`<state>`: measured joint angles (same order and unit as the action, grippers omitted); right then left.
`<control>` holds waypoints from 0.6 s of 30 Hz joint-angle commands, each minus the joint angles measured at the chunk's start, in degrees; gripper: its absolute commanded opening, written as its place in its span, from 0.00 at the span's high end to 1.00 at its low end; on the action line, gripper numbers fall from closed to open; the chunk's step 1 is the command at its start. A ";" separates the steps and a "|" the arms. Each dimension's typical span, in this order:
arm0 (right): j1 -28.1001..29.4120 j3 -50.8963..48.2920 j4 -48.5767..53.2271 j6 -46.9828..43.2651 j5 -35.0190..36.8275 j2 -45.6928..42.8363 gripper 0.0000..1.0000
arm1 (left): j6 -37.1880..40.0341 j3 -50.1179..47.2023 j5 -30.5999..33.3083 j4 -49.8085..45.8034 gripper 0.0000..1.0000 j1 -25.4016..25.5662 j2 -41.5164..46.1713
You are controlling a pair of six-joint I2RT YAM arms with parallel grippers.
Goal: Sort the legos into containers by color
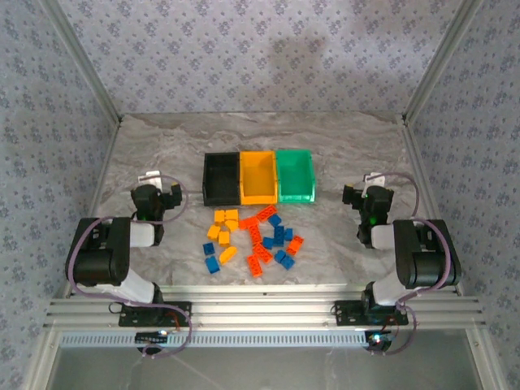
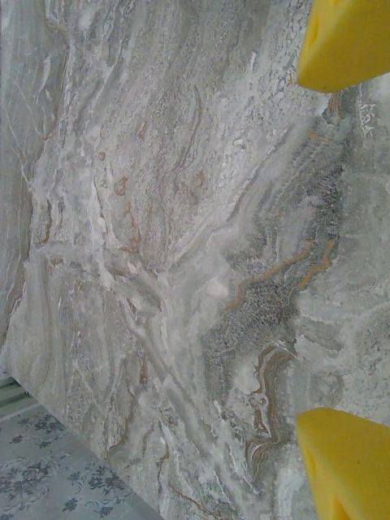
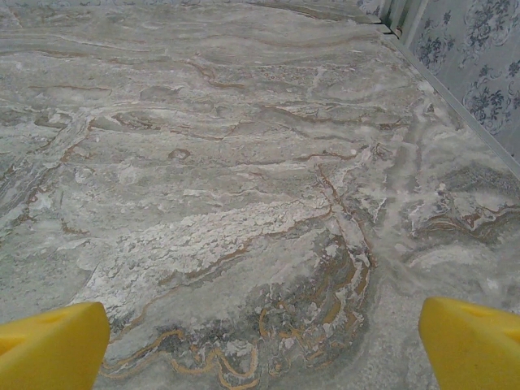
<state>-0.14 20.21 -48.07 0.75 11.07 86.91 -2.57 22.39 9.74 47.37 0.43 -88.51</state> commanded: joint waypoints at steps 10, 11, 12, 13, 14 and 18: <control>-0.52 1.06 -0.84 -0.28 -0.84 0.44 0.00 | 0.36 0.72 -1.60 0.61 0.00 -0.33 0.50; -0.56 0.99 -0.86 -0.31 -0.83 0.36 0.00 | 0.34 0.72 -1.65 0.59 0.00 -0.34 0.44; -0.39 0.94 -1.14 -0.44 -0.64 0.28 0.00 | 0.37 0.75 -1.39 0.94 0.00 -0.29 0.63; 0.14 1.19 -0.37 -0.25 1.67 -0.83 0.00 | 0.19 1.38 -0.79 -1.08 0.00 -0.21 1.77; 0.20 1.84 3.20 0.04 1.92 -2.55 0.00 | -0.03 2.48 0.09 -4.64 0.00 -0.09 3.57; 1.59 6.65 15.05 0.45 5.77 -6.92 0.00 | -1.19 6.01 3.68 -14.06 0.00 0.02 7.69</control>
<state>0.75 22.39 -41.10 0.78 13.30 83.64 -2.87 24.69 10.90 39.05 0.38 -84.27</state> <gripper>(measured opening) 0.996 0.997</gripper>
